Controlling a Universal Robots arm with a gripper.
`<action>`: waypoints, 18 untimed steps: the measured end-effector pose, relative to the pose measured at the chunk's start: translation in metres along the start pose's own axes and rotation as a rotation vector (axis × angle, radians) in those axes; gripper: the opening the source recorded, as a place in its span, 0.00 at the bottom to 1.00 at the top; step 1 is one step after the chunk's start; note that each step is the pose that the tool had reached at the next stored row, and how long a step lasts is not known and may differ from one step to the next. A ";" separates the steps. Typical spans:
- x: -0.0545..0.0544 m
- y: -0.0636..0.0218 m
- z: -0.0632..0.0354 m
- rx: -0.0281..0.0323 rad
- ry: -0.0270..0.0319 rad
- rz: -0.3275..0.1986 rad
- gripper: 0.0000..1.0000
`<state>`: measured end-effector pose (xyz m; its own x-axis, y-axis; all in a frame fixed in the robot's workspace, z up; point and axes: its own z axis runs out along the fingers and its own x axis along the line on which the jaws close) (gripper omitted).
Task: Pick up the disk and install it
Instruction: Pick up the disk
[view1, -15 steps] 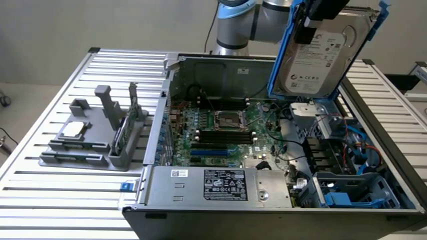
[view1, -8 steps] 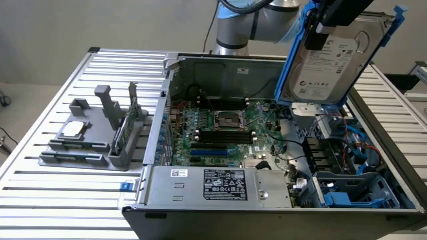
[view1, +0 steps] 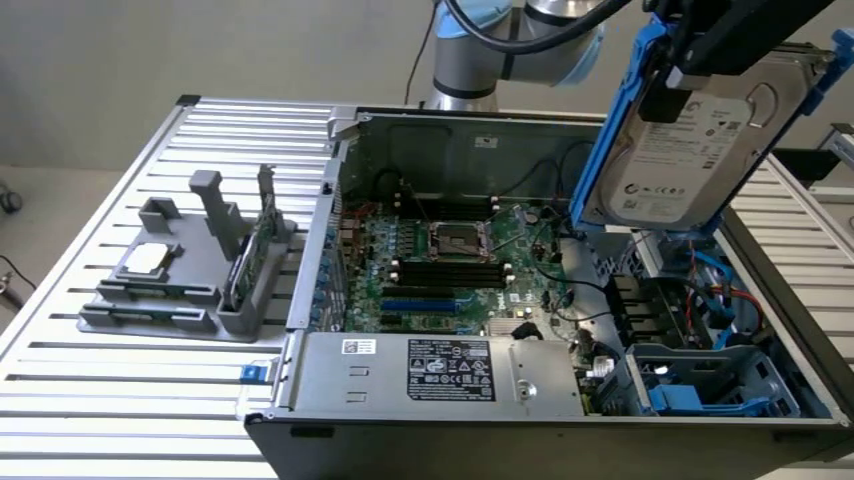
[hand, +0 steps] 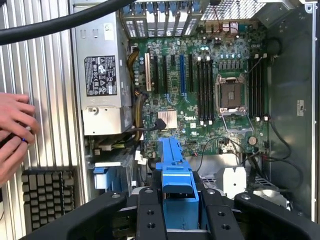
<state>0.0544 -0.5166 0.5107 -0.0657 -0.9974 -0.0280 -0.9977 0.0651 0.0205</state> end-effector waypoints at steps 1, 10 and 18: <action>0.003 -0.0020 0.0000 0.0000 -0.0002 0.000 0.33; 0.022 -0.0243 0.0002 -0.0001 -0.0003 0.000 0.33; 0.037 -0.0386 0.0019 0.0002 -0.0004 0.000 0.33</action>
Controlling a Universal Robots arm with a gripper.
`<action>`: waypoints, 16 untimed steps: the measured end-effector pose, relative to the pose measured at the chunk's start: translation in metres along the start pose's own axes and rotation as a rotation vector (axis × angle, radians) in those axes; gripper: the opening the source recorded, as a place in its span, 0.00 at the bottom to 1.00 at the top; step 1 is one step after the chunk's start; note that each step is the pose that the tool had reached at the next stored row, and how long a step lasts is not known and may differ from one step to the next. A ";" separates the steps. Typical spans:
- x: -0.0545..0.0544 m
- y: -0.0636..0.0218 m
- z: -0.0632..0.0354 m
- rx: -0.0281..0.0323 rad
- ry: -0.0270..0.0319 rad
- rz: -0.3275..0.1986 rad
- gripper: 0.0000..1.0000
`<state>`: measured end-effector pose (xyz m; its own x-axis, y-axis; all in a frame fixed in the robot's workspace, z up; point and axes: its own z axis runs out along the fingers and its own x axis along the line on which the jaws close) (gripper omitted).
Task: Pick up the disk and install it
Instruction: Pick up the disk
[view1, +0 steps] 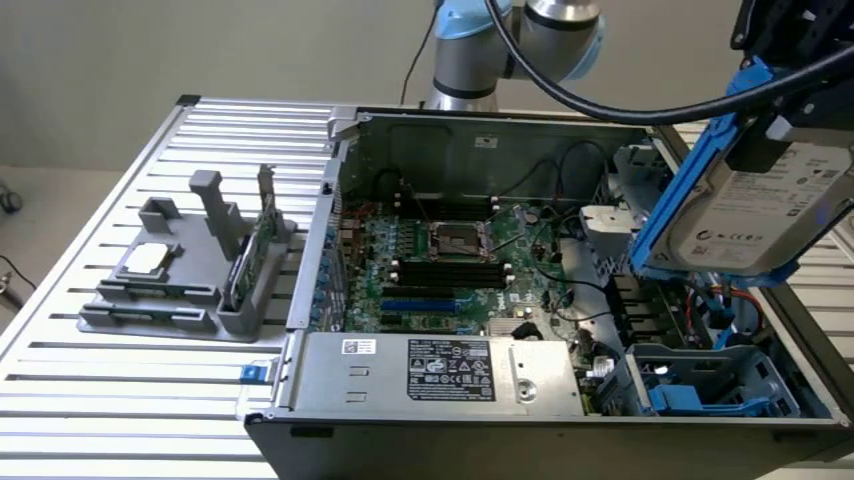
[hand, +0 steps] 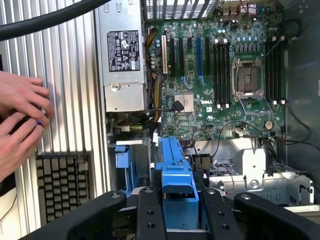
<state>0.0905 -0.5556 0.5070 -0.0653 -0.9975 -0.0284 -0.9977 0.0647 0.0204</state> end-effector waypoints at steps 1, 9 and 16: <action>0.002 -0.0013 0.0003 0.0002 0.0000 0.000 0.33; 0.017 -0.0090 0.0037 0.0014 0.0001 -0.003 0.33; 0.029 -0.0113 0.0104 0.0046 0.0000 -0.015 0.33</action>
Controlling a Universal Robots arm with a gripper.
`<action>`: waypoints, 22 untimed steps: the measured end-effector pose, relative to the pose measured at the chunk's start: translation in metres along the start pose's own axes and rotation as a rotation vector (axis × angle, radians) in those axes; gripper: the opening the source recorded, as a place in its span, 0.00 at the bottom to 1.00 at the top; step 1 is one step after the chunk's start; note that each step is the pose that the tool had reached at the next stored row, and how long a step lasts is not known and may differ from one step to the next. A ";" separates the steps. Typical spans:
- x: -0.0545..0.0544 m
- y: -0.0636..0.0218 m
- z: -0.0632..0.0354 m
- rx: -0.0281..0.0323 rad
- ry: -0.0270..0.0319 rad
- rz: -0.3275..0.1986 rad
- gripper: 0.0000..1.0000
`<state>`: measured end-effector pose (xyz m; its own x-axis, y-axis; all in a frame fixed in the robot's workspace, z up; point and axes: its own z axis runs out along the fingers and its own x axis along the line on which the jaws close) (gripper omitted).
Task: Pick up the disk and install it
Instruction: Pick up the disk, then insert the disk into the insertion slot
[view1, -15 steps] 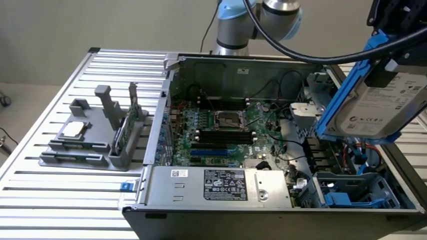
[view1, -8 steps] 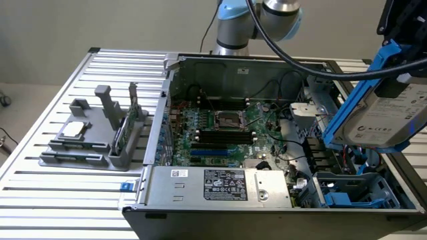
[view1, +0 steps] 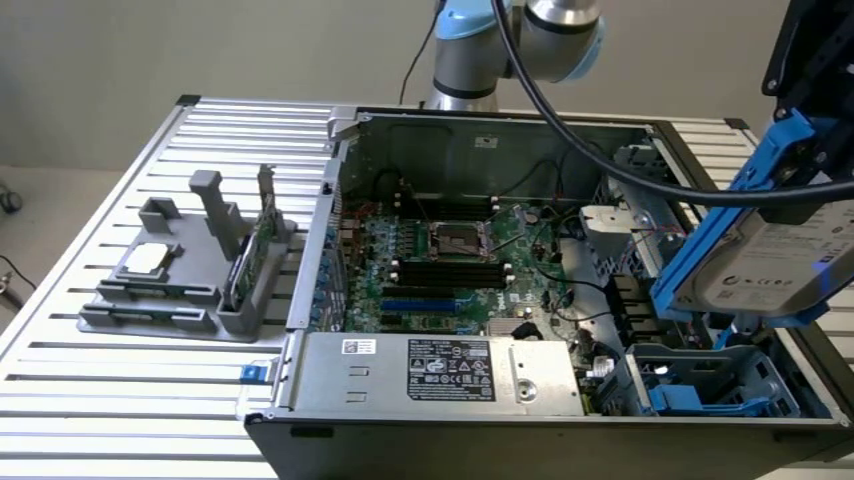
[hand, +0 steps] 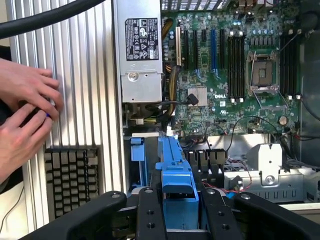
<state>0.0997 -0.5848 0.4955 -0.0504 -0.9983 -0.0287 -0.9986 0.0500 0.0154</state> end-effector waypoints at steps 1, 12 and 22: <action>0.002 -0.0002 0.0010 0.0006 0.0000 -0.002 0.33; 0.008 -0.0015 0.0146 0.0035 0.0017 -0.063 0.33; 0.019 -0.0049 0.0282 0.0071 0.0023 -0.076 0.33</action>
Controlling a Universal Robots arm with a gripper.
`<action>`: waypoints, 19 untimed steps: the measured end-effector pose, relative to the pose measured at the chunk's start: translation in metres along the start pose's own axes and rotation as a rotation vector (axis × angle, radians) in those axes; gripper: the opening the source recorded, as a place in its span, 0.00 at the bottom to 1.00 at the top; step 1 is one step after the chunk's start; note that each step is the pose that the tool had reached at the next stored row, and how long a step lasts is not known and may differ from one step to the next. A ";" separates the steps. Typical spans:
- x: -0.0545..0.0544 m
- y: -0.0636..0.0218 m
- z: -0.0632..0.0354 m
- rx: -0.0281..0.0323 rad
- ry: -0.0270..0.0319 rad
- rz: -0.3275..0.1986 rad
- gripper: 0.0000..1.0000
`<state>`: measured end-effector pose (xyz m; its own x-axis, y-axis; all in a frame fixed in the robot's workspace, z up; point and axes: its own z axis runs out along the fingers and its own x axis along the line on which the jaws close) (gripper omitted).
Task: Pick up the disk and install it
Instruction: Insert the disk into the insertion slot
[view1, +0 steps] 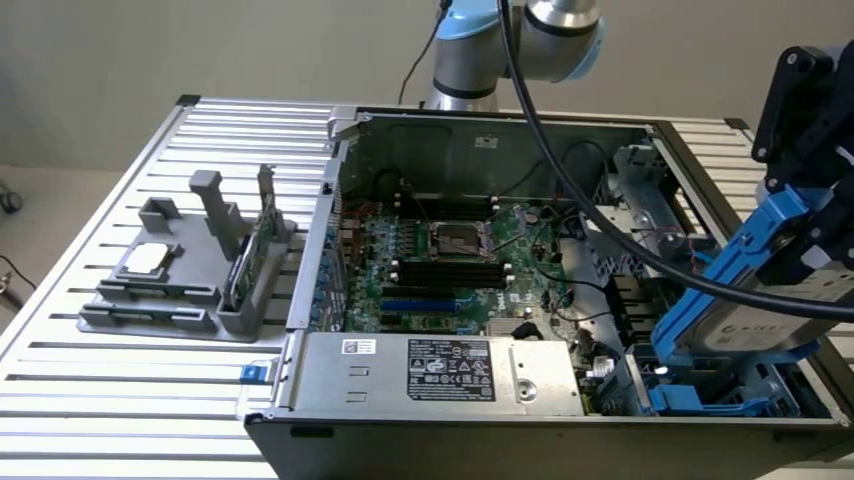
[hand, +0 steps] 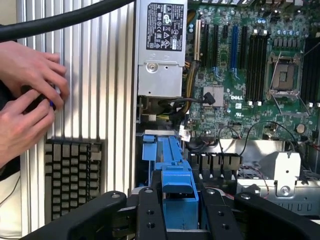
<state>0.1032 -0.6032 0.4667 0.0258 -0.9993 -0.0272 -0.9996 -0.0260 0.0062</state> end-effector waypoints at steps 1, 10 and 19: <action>0.000 -0.0002 0.0017 0.0004 0.0002 0.000 0.33; -0.002 -0.0016 0.0142 0.0011 0.0125 0.000 0.33; -0.010 -0.0049 0.0148 0.0009 0.0206 0.000 0.33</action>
<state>0.1077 -0.5928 0.4522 0.0259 -0.9996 -0.0066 -0.9996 -0.0259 0.0052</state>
